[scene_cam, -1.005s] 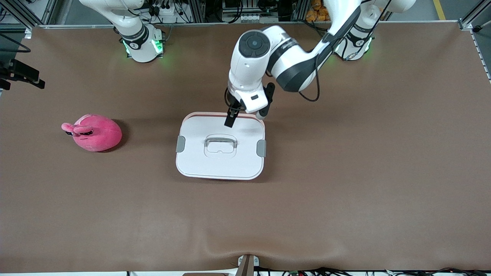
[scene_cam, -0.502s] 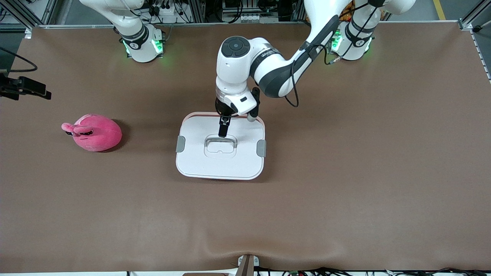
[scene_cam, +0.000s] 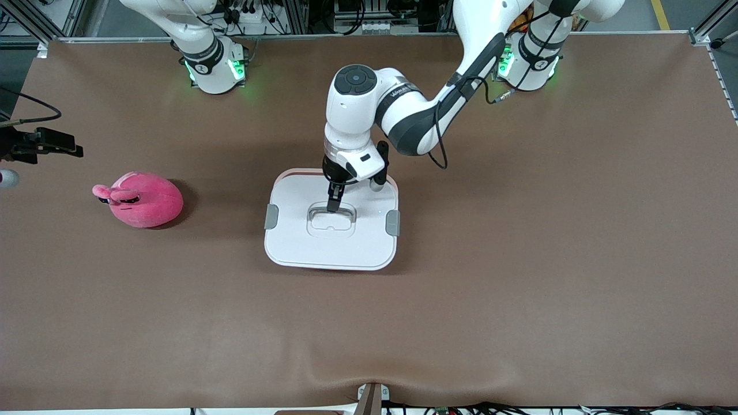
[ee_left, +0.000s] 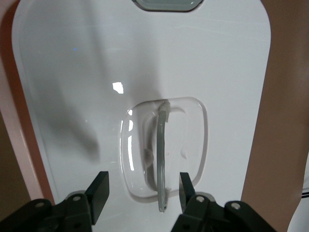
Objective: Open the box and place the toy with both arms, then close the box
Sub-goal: 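Lower the left gripper and grasp the clear lid handle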
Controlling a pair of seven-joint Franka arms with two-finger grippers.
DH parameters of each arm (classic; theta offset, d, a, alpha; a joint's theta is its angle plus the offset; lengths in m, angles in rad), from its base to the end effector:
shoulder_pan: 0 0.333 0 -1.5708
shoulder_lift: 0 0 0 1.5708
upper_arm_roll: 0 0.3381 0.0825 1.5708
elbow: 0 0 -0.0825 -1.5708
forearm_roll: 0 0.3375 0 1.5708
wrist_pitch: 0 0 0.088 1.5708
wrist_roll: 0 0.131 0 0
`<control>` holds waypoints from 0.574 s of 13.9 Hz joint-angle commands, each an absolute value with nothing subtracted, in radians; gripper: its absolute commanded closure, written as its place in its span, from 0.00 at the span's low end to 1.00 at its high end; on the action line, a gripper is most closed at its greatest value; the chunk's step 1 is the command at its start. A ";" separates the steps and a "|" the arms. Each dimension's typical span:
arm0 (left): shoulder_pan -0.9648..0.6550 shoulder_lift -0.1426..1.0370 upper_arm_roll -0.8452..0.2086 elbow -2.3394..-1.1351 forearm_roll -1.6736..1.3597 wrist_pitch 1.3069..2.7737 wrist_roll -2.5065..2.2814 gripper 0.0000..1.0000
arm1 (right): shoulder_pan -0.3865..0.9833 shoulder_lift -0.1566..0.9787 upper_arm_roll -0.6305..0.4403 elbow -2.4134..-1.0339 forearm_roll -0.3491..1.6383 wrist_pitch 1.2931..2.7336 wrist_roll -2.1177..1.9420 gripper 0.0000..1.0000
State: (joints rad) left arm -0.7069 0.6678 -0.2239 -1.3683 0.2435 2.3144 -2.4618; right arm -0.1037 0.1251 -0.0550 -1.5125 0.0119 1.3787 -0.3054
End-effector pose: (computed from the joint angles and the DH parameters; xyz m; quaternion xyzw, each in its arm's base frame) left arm 0.4767 -0.5575 0.3762 0.7366 0.6591 0.0172 0.1506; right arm 0.5118 -0.0783 0.5689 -0.9890 -0.0728 0.1250 0.0321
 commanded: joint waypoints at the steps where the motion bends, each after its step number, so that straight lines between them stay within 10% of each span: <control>1: -0.723 0.687 -0.213 -1.338 0.284 2.326 -2.487 0.35 | -0.121 0.153 -0.044 -1.502 -0.005 1.373 -0.376 0.00; 8: -0.723 0.699 -0.213 -1.338 0.287 2.339 -2.487 0.54 | -0.147 0.248 -0.044 -1.502 -0.017 1.391 -0.665 0.00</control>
State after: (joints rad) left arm -0.7086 0.6830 -0.2237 -1.3670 0.2568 2.3321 -2.4618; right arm -0.1253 0.2257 -0.0571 -1.5135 -0.0023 1.3881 -0.5874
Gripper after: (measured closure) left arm 0.454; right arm 0.000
